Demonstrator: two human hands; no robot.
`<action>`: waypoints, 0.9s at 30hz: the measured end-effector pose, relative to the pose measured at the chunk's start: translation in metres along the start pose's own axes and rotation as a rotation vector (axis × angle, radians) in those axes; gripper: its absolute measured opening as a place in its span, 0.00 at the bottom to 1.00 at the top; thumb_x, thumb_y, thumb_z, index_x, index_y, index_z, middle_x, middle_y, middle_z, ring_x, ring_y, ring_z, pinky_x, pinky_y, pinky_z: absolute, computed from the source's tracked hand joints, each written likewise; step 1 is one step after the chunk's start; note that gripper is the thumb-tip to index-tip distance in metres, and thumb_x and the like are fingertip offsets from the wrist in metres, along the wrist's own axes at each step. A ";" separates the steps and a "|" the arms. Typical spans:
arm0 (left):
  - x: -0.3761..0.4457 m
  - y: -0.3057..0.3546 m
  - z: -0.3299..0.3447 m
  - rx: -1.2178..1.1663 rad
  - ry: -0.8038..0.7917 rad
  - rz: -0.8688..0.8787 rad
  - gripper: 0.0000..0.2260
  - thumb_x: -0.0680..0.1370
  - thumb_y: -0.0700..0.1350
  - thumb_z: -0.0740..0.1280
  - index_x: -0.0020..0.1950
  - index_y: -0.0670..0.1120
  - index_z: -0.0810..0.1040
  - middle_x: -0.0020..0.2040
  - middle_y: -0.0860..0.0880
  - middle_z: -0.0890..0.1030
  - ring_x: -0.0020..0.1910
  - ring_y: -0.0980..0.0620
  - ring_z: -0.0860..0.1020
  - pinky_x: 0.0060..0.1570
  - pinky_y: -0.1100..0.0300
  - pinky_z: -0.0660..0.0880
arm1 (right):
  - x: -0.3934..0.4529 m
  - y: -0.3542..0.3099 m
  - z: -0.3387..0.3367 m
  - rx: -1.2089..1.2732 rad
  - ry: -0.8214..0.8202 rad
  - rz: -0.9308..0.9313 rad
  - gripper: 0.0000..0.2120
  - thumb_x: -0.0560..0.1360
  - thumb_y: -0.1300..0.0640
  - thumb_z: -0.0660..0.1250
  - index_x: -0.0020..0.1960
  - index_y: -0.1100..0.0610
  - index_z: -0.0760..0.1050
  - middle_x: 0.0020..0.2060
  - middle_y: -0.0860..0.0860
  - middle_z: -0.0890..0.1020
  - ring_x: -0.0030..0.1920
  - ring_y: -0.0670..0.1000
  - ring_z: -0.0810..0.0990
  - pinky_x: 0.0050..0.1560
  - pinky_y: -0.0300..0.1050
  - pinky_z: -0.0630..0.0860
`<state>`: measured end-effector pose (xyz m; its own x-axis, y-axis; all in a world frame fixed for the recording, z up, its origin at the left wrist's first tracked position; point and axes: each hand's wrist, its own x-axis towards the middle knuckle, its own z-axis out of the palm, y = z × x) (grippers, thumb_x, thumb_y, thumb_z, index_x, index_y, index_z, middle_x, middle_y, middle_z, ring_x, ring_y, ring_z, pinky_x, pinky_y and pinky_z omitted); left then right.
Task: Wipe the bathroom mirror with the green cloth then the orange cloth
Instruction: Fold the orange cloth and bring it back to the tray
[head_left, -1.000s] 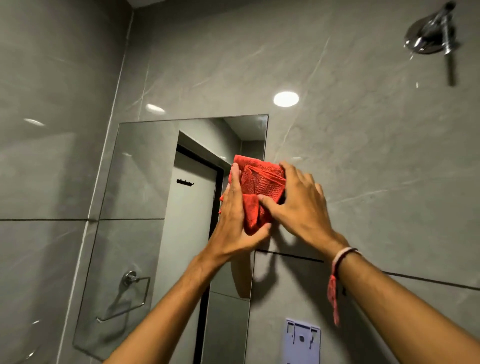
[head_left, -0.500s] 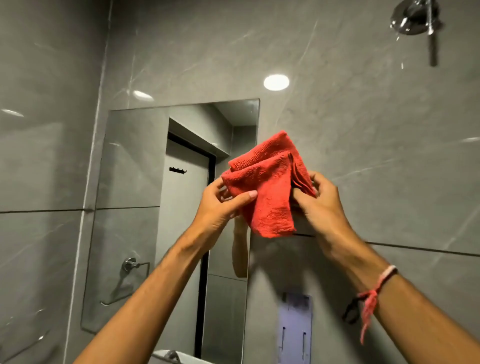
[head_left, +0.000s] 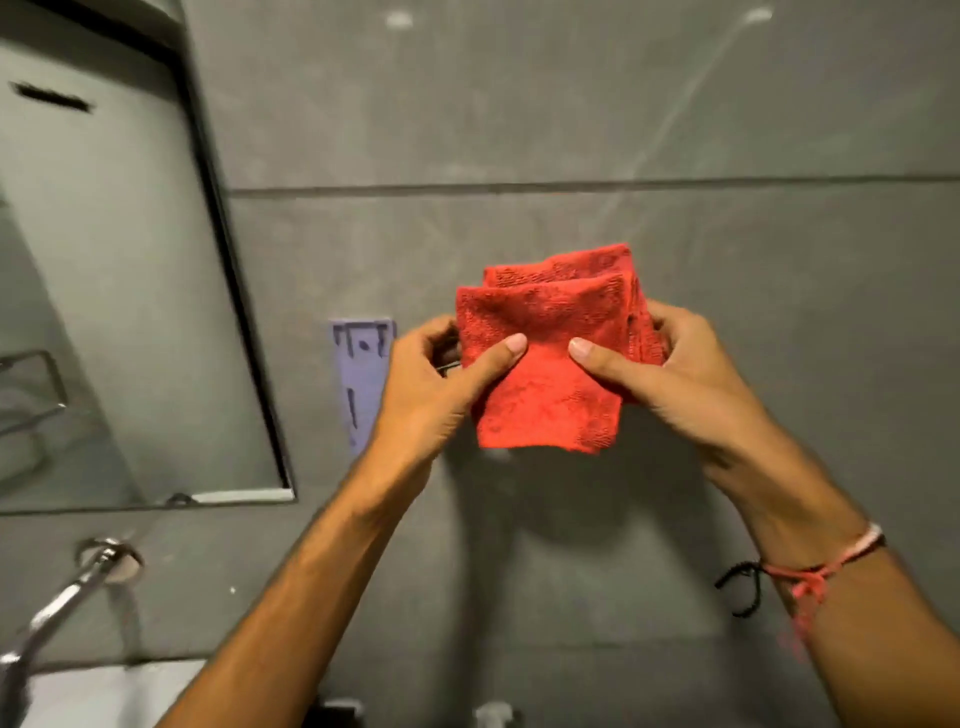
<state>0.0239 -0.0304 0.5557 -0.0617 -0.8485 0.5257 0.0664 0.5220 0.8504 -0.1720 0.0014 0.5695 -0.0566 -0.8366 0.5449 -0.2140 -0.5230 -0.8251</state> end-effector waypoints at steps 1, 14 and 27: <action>-0.010 -0.015 0.006 -0.017 0.001 -0.058 0.10 0.73 0.40 0.76 0.54 0.42 0.84 0.46 0.48 0.88 0.42 0.58 0.85 0.39 0.65 0.80 | -0.008 0.014 -0.004 0.001 -0.007 0.053 0.10 0.75 0.65 0.74 0.56 0.61 0.82 0.44 0.50 0.87 0.42 0.43 0.84 0.47 0.37 0.83; -0.221 -0.236 0.033 -0.019 -0.005 -0.830 0.16 0.73 0.27 0.71 0.57 0.39 0.76 0.48 0.43 0.82 0.44 0.51 0.80 0.41 0.63 0.80 | -0.215 0.279 -0.019 0.038 0.053 0.908 0.22 0.69 0.73 0.76 0.61 0.62 0.77 0.46 0.52 0.85 0.40 0.45 0.85 0.35 0.39 0.82; -0.295 -0.414 0.078 0.281 -0.206 -1.055 0.30 0.77 0.29 0.66 0.78 0.42 0.64 0.81 0.44 0.61 0.78 0.48 0.64 0.77 0.58 0.60 | -0.289 0.450 0.016 -0.037 -0.010 1.224 0.29 0.73 0.80 0.63 0.73 0.68 0.69 0.64 0.69 0.79 0.58 0.57 0.79 0.53 0.43 0.81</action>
<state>-0.0625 0.0111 0.0505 -0.1204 -0.8615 -0.4932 -0.3433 -0.4300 0.8350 -0.2363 0.0053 0.0386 -0.2325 -0.7739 -0.5891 -0.0517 0.6147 -0.7871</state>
